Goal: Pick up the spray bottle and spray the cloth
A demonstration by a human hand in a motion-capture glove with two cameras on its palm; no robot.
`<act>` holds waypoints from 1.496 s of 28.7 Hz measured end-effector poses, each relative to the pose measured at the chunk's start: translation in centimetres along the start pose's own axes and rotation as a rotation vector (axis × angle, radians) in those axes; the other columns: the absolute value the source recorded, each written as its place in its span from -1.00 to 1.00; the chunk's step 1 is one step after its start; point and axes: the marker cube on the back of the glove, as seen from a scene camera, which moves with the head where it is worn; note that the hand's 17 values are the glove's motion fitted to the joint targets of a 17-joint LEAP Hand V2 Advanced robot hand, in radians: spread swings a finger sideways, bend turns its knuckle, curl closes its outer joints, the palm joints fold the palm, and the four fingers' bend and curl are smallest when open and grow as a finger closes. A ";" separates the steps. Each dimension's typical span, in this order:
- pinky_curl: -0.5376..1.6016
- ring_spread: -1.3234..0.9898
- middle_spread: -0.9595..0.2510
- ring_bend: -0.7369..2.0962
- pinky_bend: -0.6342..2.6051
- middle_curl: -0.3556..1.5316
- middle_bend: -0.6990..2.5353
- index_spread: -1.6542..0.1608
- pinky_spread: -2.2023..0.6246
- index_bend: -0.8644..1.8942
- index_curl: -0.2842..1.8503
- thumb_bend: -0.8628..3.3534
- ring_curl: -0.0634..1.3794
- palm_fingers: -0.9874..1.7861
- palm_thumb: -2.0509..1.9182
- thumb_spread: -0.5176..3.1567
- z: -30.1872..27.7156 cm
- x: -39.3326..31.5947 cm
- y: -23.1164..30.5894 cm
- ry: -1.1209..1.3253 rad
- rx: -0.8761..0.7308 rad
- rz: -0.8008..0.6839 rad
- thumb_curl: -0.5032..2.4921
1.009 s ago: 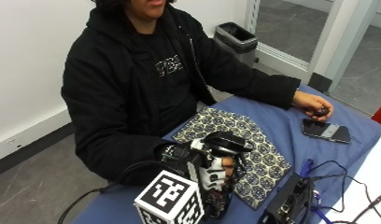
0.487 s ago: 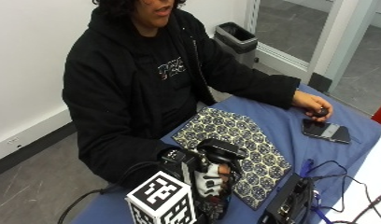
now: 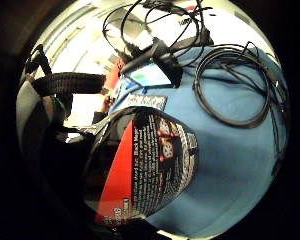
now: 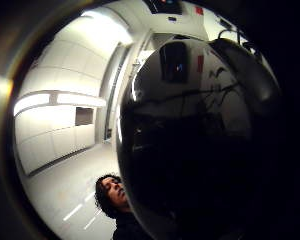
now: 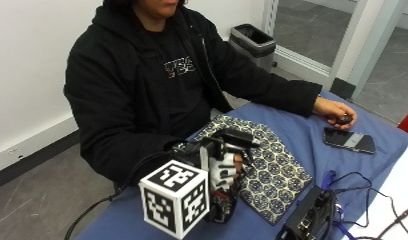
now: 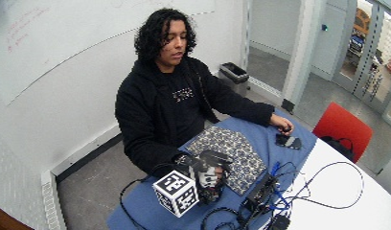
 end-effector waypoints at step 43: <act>-0.10 -0.03 0.34 -0.01 -0.33 0.00 -0.18 0.58 0.40 -0.21 -0.17 -0.59 -0.24 0.63 0.59 -0.06 12.1 -1.7 7.0 0.860 -1.299 0.707 -0.32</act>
